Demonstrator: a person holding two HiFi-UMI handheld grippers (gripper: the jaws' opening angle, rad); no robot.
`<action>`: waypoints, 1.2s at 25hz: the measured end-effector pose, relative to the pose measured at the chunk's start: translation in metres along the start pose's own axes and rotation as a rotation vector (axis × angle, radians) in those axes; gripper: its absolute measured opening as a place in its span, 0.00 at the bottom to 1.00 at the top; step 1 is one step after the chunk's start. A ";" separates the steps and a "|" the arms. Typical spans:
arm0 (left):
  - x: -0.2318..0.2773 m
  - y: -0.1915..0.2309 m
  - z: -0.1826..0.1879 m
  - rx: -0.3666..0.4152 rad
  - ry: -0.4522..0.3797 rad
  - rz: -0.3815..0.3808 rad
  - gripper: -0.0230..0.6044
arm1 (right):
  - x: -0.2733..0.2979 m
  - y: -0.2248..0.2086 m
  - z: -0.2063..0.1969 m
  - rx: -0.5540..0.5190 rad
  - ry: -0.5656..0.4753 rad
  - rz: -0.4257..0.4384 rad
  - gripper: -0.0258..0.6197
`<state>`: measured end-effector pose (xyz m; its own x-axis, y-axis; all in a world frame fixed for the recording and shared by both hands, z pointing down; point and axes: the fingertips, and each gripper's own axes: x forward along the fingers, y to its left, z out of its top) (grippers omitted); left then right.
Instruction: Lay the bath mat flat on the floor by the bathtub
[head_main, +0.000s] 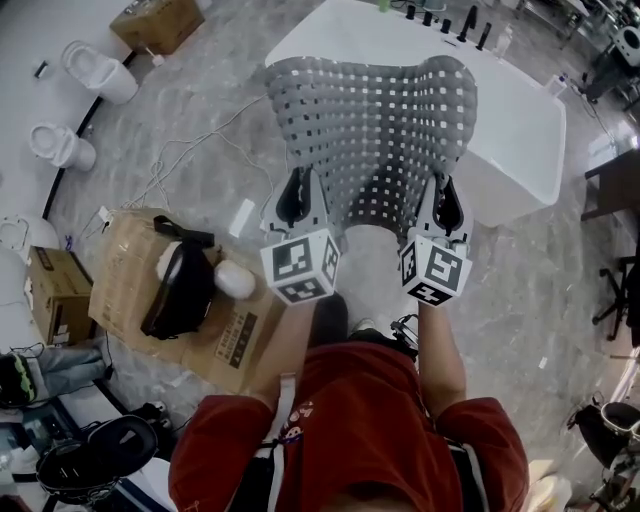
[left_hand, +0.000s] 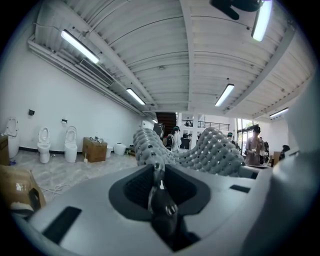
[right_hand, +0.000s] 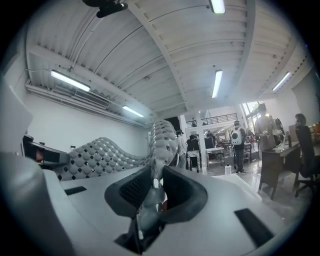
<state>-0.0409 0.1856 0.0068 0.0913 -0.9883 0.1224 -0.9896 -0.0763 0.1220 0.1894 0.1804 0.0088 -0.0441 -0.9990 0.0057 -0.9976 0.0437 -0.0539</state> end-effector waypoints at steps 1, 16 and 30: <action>0.007 0.006 -0.003 -0.004 0.007 0.002 0.17 | 0.008 0.005 -0.004 -0.003 0.009 0.002 0.17; 0.105 0.119 -0.045 -0.053 0.123 0.041 0.17 | 0.116 0.089 -0.069 -0.031 0.153 0.023 0.17; 0.168 0.196 -0.104 -0.071 0.236 0.053 0.16 | 0.173 0.141 -0.151 -0.034 0.296 0.033 0.17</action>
<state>-0.2078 0.0188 0.1535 0.0716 -0.9317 0.3561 -0.9841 -0.0078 0.1776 0.0331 0.0154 0.1529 -0.0848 -0.9515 0.2957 -0.9964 0.0810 -0.0251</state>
